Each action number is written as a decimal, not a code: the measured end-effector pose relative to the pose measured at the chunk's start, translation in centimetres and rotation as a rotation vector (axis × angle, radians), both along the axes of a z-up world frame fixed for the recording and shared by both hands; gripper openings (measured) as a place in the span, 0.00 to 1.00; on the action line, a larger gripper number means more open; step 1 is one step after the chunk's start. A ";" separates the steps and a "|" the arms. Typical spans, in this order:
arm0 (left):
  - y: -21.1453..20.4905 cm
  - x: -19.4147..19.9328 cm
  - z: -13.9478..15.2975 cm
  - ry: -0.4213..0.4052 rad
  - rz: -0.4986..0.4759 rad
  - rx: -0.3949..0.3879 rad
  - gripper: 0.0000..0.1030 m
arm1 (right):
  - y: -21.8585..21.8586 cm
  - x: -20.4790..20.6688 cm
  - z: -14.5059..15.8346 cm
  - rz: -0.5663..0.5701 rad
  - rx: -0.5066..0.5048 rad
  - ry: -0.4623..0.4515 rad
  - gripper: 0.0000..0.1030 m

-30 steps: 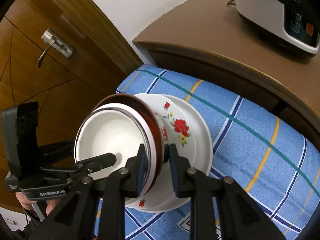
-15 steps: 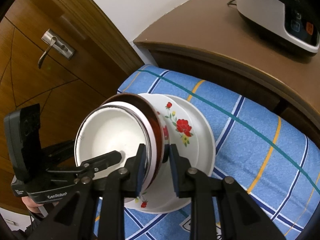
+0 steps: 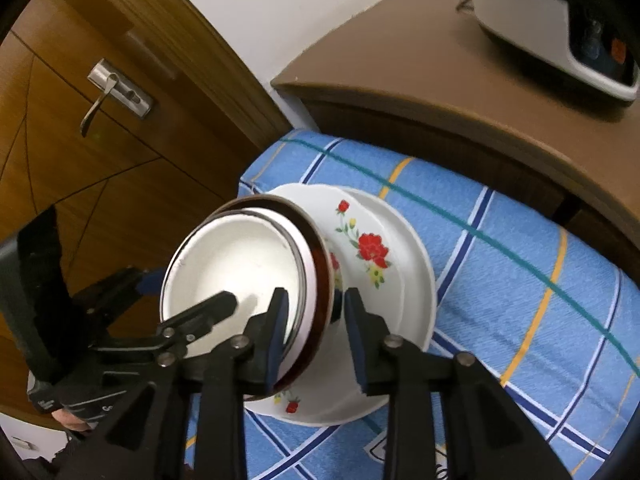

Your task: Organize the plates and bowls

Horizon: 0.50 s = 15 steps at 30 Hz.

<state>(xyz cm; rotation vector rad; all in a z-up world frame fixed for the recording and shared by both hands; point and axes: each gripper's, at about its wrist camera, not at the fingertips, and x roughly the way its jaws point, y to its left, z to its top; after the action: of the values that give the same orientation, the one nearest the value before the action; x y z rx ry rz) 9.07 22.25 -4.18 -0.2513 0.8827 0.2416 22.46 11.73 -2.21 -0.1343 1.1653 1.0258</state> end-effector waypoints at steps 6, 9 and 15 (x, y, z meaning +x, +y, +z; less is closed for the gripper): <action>-1.8 -2.1 2.7 -0.140 0.045 0.151 0.62 | -3.1 -1.6 2.9 -0.047 0.053 -0.173 0.57; -3.0 -2.9 4.0 -0.209 0.048 0.190 0.64 | -5.3 -2.5 4.4 -0.107 0.080 -0.284 0.64; -5.0 -4.0 5.8 -0.309 0.032 0.218 0.67 | -9.9 -3.9 5.6 -0.229 0.121 -0.430 0.67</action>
<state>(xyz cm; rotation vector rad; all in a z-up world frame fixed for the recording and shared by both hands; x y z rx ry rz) 5.07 17.24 1.63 -0.0957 0.5414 0.3167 18.60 1.88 3.38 -0.1153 0.7079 0.8114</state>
